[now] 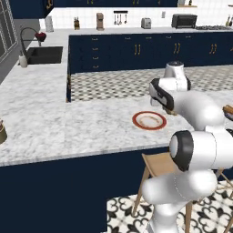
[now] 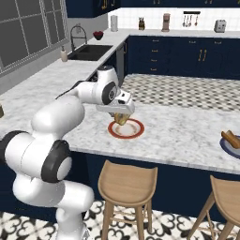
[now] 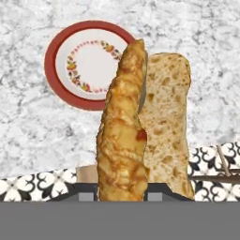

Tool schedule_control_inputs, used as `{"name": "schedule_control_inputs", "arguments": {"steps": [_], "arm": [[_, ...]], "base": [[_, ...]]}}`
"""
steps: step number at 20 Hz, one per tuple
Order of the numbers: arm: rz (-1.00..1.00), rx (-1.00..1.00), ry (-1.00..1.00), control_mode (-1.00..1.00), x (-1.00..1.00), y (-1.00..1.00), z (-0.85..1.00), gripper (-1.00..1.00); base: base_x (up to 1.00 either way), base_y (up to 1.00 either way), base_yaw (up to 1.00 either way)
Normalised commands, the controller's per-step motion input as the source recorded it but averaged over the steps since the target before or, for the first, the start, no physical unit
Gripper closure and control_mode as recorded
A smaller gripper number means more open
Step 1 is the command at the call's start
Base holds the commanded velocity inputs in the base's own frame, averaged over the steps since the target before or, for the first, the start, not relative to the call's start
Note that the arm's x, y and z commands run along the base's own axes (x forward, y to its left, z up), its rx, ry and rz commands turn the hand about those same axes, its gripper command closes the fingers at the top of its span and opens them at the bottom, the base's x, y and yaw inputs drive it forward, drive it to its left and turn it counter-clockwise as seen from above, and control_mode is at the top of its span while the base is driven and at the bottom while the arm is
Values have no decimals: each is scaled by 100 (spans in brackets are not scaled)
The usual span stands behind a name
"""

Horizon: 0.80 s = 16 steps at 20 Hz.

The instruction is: Place one bun and one sausage from the bowl on each plate.

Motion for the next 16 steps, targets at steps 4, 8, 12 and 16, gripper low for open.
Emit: {"name": "schedule_control_inputs", "arguments": {"steps": [4,8,12,16], "arm": [[2,0,1,-100,79,0,-88,100],[2,2,4,-100,87,-9,-54,100],[0,0,0,-100,74,-7,-62,100],[2,1,0,-100,53,-21,-54,100]], "base": [[0,0,0],[0,0,0],[0,0,0],[0,0,0]]}}
